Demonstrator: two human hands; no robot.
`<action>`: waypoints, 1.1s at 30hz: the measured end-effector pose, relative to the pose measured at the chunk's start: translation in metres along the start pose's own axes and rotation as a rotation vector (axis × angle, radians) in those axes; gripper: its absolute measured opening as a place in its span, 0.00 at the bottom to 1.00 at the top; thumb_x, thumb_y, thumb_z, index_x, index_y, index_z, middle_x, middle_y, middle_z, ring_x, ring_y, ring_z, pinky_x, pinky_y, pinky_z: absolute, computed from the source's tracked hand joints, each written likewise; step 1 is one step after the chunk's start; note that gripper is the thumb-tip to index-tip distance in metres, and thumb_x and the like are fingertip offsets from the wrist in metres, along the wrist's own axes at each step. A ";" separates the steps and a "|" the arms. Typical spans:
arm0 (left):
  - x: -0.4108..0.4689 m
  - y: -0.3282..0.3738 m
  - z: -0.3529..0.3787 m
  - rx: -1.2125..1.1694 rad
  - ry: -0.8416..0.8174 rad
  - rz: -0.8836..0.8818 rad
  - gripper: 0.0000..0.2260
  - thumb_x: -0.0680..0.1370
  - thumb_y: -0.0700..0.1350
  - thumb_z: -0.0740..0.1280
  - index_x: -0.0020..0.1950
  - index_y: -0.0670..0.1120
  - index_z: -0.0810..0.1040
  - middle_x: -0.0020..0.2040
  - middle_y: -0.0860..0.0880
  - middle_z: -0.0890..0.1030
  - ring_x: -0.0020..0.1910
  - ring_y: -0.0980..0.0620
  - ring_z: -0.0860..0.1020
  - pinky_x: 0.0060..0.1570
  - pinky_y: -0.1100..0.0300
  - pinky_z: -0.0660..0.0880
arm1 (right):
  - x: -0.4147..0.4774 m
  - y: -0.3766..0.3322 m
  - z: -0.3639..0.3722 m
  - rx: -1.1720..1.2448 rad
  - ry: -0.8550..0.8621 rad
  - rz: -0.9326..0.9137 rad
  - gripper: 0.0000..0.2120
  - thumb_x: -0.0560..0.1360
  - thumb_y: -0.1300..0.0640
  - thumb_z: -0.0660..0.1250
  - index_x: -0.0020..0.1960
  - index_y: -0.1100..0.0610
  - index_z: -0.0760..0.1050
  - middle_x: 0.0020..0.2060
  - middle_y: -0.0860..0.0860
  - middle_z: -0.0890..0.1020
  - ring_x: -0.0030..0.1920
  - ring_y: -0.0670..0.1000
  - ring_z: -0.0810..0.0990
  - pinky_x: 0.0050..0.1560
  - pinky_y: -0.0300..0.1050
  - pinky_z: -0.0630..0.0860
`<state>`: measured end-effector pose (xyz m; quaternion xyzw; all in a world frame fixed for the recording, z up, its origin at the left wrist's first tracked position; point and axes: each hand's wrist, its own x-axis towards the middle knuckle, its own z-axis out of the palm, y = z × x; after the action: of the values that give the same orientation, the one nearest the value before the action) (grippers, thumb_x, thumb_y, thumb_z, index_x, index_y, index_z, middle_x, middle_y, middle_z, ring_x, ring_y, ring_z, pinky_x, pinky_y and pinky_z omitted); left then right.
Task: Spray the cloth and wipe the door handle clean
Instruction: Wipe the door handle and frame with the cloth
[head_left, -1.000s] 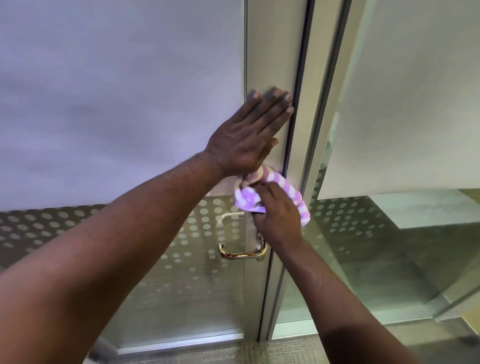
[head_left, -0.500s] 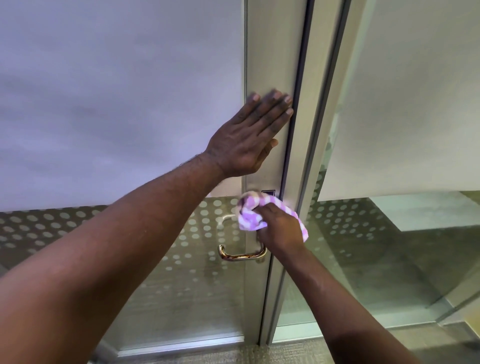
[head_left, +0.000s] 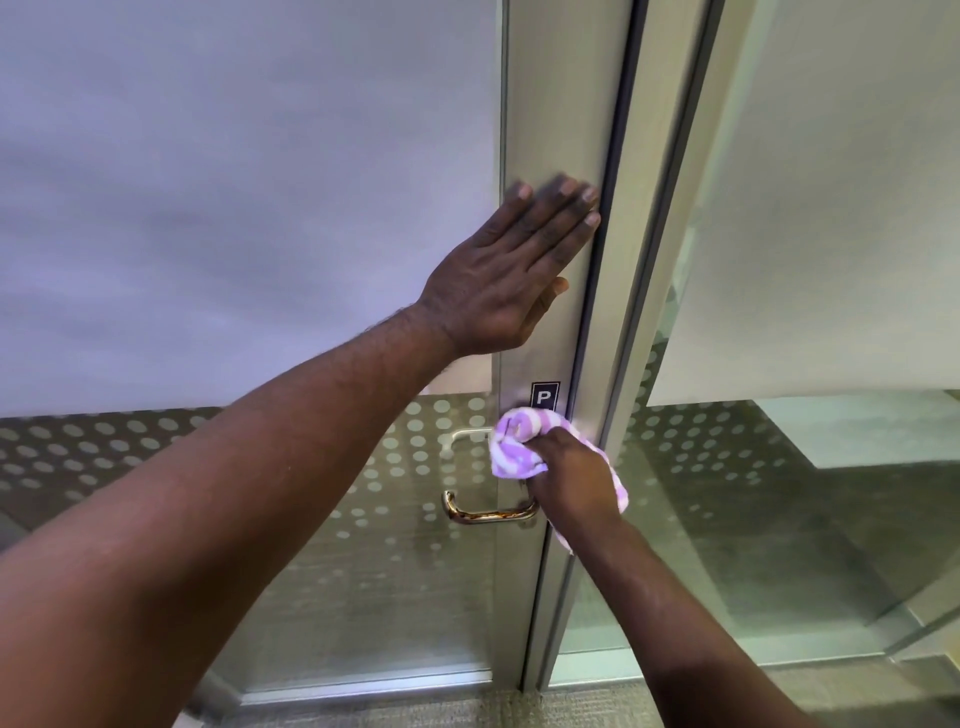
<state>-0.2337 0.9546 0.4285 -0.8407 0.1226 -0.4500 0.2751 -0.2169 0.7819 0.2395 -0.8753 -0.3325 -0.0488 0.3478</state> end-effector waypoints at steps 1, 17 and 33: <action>0.000 0.001 -0.001 0.004 0.000 -0.003 0.25 0.89 0.49 0.52 0.83 0.38 0.61 0.83 0.38 0.63 0.83 0.39 0.61 0.83 0.42 0.55 | -0.001 -0.003 -0.003 0.004 0.005 0.019 0.20 0.75 0.55 0.67 0.56 0.28 0.77 0.55 0.27 0.80 0.48 0.33 0.80 0.41 0.35 0.75; 0.000 0.001 -0.003 -0.018 -0.017 -0.001 0.25 0.89 0.49 0.51 0.83 0.38 0.60 0.83 0.37 0.63 0.83 0.38 0.61 0.83 0.42 0.55 | 0.005 -0.004 -0.001 -0.201 -0.002 -0.232 0.24 0.64 0.65 0.65 0.52 0.46 0.87 0.48 0.47 0.85 0.46 0.52 0.85 0.40 0.43 0.73; -0.001 0.000 -0.001 -0.041 0.005 -0.001 0.25 0.89 0.48 0.54 0.83 0.38 0.62 0.83 0.37 0.64 0.83 0.38 0.62 0.83 0.41 0.56 | 0.007 -0.012 -0.010 0.306 0.373 0.080 0.11 0.74 0.53 0.74 0.56 0.47 0.86 0.36 0.44 0.82 0.38 0.52 0.84 0.39 0.40 0.71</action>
<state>-0.2352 0.9553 0.4282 -0.8451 0.1323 -0.4496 0.2573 -0.2171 0.7859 0.2563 -0.8007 -0.2313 -0.1450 0.5333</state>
